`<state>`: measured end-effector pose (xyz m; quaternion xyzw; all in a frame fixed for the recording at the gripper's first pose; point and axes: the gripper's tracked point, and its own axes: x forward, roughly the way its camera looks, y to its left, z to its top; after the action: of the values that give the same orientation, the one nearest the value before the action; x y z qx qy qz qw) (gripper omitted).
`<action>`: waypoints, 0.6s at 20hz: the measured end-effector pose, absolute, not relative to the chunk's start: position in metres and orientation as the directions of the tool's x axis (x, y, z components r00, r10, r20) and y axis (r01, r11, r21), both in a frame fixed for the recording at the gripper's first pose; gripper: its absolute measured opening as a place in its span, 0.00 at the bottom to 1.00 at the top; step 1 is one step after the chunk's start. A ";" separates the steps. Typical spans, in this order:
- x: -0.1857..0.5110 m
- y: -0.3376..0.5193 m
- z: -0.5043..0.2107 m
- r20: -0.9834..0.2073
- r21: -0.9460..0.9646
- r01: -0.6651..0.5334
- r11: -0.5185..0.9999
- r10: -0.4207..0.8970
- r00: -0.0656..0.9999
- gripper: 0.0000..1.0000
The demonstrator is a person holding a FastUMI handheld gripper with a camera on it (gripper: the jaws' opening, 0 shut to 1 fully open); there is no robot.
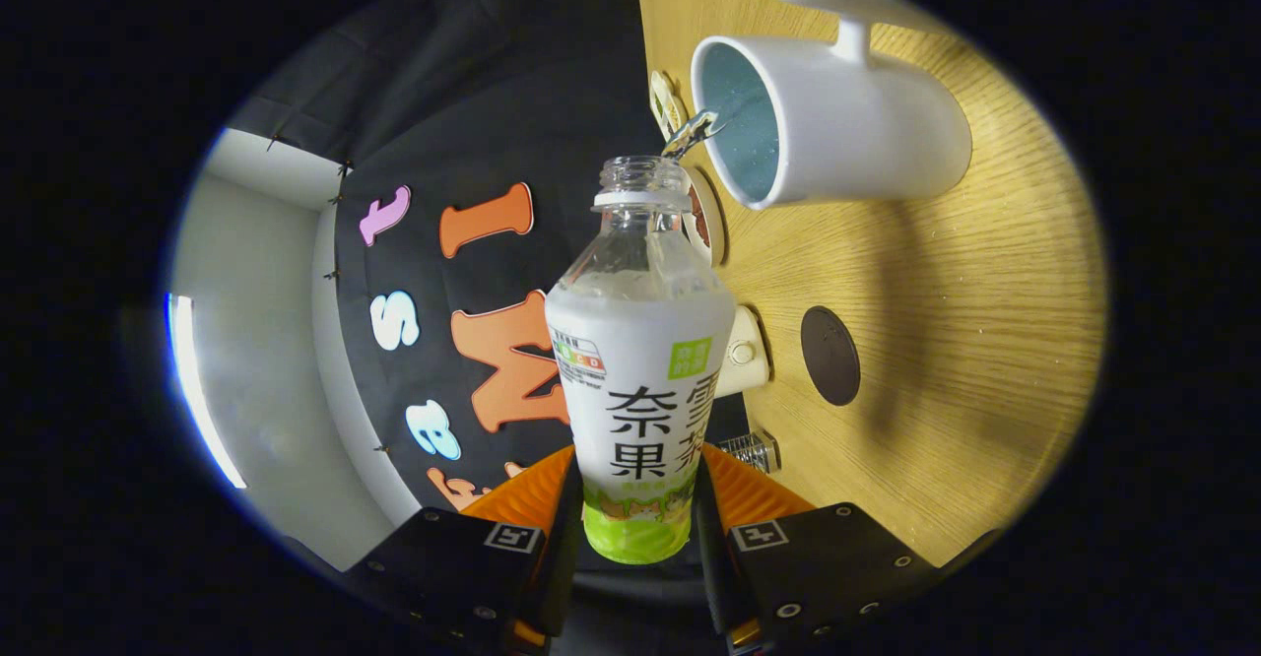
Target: Take the bottle from table, then pour the juice into the cup, finally place the bottle on the coaster
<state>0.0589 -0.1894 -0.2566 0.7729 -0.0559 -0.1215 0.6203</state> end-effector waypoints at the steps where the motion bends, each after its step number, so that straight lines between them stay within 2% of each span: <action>1: 0.059 -0.190 -0.257 -0.120 0.972 0.064 -0.228 -0.238 0.964 0.55; 12: 0.059 -0.197 -0.252 -0.100 0.953 0.013 -0.304 -0.270 0.958 0.56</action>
<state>0.0589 -0.1971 -0.2522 0.7982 -0.0805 -0.1214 0.5845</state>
